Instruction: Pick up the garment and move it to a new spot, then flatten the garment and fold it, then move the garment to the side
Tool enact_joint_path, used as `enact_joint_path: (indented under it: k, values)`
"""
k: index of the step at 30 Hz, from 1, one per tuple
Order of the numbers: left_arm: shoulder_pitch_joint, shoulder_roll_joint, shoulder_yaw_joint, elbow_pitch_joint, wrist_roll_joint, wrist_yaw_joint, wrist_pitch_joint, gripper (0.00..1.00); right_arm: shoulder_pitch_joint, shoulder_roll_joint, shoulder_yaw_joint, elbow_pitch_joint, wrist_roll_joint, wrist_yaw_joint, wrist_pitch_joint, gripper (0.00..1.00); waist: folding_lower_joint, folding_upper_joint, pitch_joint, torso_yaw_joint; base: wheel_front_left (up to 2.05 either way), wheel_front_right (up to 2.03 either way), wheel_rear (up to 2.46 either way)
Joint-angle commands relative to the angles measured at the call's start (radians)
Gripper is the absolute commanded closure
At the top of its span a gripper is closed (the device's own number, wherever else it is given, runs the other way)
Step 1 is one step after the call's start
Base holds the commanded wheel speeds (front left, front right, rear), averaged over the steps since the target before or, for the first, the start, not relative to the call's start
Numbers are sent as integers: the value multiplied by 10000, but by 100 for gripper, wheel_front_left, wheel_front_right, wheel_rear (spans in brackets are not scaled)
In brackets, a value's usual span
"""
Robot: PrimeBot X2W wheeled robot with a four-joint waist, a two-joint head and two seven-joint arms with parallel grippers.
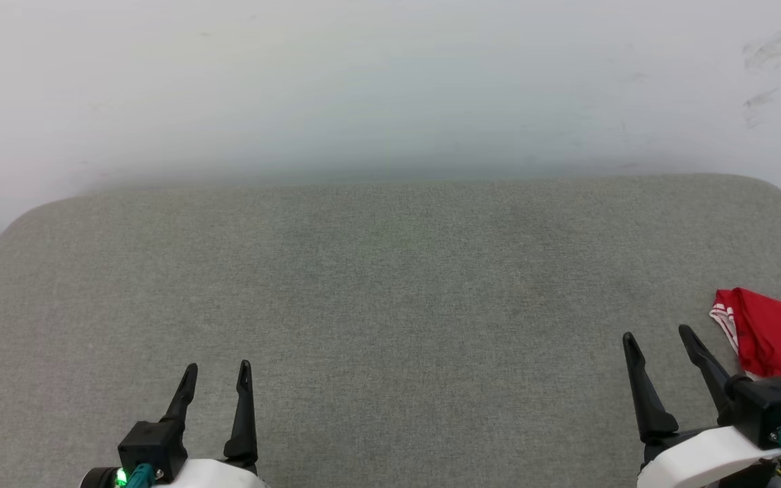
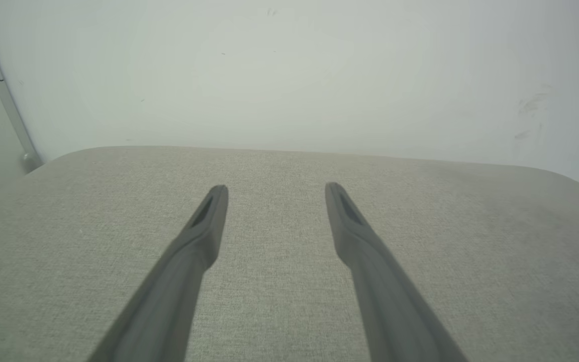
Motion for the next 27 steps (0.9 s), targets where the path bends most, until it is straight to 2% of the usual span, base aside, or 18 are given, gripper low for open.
enact_joint_path:
  k: [1,15,16,19,27]
  values:
    - [-13,-5,-9,43,-18,-47,-64,0,81,60,0,-33,3,-5,23,0,2,0,-4,-3,0,0,0]
    - [-423,31,-66,301,0,-208,-67,0,-237,-20,250,332,84,-5,-176,0,2,0,44,19,0,0,0]
    - [-321,19,-62,308,-5,-182,9,100,-94,2,242,354,34,0,-126,100,2,0,45,17,0,0,0]
    - [-150,-76,-100,550,-73,-185,54,100,68,4,264,610,104,0,-107,100,2,0,47,19,0,0,0]
    - [-328,-225,266,625,-1485,-436,468,100,-165,-74,219,921,1904,0,-87,100,2,0,75,39,0,0,0]
